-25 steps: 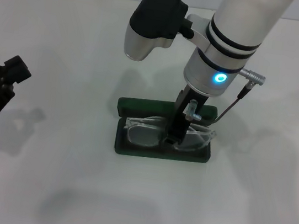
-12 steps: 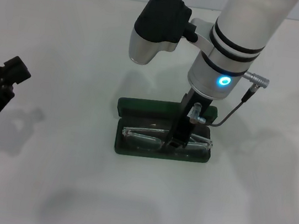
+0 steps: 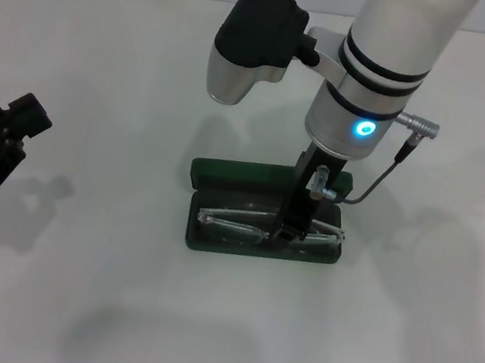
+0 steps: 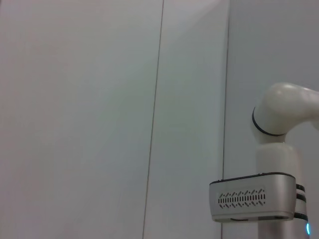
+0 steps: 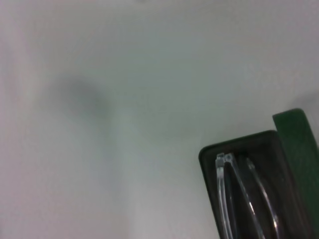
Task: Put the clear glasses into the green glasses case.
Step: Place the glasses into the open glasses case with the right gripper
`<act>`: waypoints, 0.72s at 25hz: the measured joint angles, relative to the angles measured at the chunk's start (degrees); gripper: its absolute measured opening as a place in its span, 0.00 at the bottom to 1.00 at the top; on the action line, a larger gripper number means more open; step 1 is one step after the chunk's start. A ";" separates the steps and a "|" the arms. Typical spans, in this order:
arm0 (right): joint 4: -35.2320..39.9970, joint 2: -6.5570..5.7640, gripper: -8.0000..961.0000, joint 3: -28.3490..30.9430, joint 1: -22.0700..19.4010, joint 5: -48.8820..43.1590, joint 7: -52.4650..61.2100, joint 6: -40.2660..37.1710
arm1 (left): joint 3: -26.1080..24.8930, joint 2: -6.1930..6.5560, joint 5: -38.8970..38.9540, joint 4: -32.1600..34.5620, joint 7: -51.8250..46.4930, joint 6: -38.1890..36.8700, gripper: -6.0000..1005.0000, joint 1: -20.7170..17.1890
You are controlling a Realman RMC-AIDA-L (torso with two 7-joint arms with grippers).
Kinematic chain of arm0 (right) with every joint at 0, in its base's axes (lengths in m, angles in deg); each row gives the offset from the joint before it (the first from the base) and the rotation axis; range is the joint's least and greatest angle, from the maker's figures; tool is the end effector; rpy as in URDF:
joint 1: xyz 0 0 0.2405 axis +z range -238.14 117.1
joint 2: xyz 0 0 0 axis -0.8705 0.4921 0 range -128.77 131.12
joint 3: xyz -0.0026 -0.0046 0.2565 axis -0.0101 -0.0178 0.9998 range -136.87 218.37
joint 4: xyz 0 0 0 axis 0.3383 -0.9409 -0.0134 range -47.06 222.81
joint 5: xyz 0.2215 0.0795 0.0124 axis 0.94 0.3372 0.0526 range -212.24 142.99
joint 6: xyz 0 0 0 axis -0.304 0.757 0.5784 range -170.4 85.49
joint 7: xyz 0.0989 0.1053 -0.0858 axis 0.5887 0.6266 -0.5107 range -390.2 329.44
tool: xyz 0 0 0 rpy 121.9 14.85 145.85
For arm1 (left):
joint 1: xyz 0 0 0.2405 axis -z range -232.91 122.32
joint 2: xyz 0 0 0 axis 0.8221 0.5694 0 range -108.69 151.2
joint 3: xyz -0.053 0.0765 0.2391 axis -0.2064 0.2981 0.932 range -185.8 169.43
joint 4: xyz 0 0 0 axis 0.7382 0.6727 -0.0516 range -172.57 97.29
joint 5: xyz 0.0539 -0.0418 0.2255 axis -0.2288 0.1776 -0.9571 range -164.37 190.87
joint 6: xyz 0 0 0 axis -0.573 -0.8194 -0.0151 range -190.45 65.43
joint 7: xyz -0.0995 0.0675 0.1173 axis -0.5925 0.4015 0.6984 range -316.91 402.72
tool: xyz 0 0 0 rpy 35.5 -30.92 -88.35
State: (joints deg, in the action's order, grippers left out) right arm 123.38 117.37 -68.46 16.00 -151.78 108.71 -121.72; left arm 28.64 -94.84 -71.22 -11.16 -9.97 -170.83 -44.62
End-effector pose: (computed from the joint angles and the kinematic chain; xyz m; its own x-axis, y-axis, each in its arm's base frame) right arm 0.0518 0.3883 -0.1401 0.8256 -0.1915 0.5308 -0.2056 -0.9781 -0.0330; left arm -0.3225 0.2481 0.0416 0.5465 -0.0520 0.8359 0.4848 -0.7942 -0.3663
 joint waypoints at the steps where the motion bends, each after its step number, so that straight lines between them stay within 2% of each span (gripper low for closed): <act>1: 0.05 0.00 0.15 0.07 0.18 -0.03 0.04 -0.04 | 0.00 0.00 0.00 0.00 0.02 0.02 0.11 0.02; 18: 4.75 0.00 0.15 0.63 -0.49 -0.27 1.10 -1.58 | -0.11 0.00 0.01 -0.03 0.53 0.05 0.11 -0.72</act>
State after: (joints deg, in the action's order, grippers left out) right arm 128.13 117.37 -67.83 15.52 -152.06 109.81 -123.30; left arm 28.53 -94.85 -71.21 -11.19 -9.44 -170.78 -45.33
